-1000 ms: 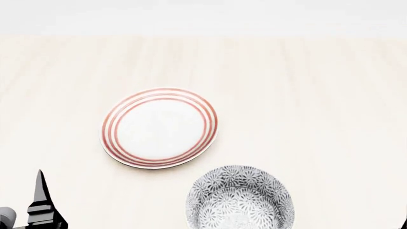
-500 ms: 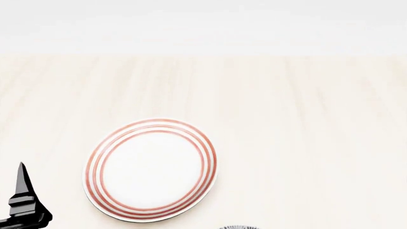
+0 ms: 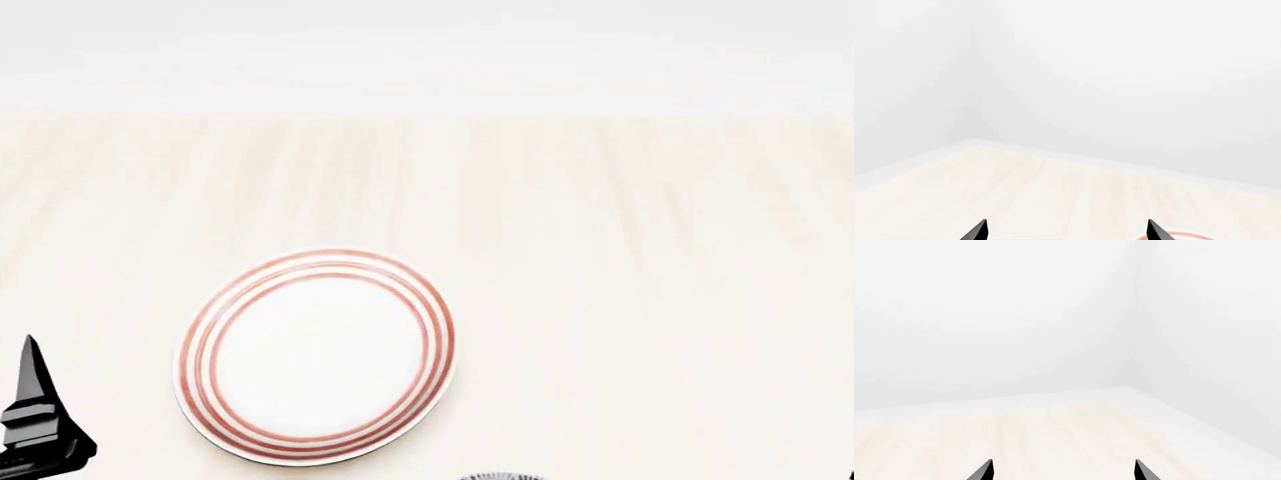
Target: Put the bowl on the plate.
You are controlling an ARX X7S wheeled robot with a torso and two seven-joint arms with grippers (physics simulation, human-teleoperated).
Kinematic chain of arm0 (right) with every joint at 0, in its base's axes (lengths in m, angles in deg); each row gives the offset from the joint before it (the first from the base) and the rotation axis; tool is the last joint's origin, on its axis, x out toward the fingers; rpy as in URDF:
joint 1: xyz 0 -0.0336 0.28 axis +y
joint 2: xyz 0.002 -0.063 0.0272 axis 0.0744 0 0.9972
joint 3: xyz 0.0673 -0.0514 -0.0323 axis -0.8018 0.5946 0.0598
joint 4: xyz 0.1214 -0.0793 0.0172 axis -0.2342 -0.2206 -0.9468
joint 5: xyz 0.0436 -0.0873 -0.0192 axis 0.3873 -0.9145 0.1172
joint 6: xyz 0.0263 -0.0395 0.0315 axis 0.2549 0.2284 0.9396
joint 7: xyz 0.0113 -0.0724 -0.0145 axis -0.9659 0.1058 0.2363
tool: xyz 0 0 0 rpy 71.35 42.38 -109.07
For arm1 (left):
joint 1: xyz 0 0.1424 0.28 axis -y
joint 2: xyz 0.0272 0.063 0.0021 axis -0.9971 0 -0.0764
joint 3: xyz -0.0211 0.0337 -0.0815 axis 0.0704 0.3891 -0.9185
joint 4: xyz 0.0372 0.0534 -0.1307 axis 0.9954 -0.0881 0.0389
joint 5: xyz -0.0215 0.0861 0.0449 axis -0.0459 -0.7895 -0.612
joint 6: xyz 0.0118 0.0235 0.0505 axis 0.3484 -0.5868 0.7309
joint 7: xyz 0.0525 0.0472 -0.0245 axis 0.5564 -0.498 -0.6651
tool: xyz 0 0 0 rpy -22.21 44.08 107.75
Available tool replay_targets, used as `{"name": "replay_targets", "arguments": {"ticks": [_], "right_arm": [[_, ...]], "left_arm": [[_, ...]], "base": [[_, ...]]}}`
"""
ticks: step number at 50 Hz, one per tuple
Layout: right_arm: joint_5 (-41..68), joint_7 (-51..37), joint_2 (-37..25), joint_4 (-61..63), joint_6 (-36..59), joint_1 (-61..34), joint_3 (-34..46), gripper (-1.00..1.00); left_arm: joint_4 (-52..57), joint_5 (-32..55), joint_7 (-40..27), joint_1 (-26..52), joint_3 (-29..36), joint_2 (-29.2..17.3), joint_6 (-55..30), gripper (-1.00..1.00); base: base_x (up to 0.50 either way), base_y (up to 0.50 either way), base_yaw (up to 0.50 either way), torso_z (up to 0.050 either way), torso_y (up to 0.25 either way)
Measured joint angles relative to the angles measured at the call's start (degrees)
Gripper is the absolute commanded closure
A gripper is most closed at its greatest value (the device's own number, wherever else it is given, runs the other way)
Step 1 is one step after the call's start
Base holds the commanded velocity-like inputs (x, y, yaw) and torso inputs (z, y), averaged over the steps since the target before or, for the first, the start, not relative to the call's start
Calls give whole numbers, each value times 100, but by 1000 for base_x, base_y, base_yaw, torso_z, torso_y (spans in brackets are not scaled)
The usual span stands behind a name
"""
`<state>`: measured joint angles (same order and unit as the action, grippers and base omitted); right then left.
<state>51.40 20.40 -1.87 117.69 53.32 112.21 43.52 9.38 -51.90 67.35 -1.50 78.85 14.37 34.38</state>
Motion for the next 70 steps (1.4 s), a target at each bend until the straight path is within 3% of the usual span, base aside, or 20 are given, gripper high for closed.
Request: {"name": "replay_targets", "arguments": {"ticks": [15,27,35,53,70], "right_arm": [[563,-1148,-1660,-17,-1373,1151,355,-100],[1360,-945,-2272,0,-1695,1605,532,-100],[1867,-464,-2350,-40,-1570,1658,403,-100],[2560,227,-2604,-1105,-1260,-510,2063,-100],[2971,555,-2327,-2194,-321,-2377,3617,-100]], "left_arm": [[55,153,-84,59,30,-22,-70,-100],[-2,207,-141,103,86,-38,-49,-100],[17,234,-155,59,130,-63,1,-100],[137,296,-146,-54,225,-153,119,-100],[176,329,-175,-88,275,-233,191,-100]], "base": [[199,0,0,0,1],[0,0,0,0,0],[0,0,0,0,0],[0,0,0,0,0],[0,0,0,0,0]]}}
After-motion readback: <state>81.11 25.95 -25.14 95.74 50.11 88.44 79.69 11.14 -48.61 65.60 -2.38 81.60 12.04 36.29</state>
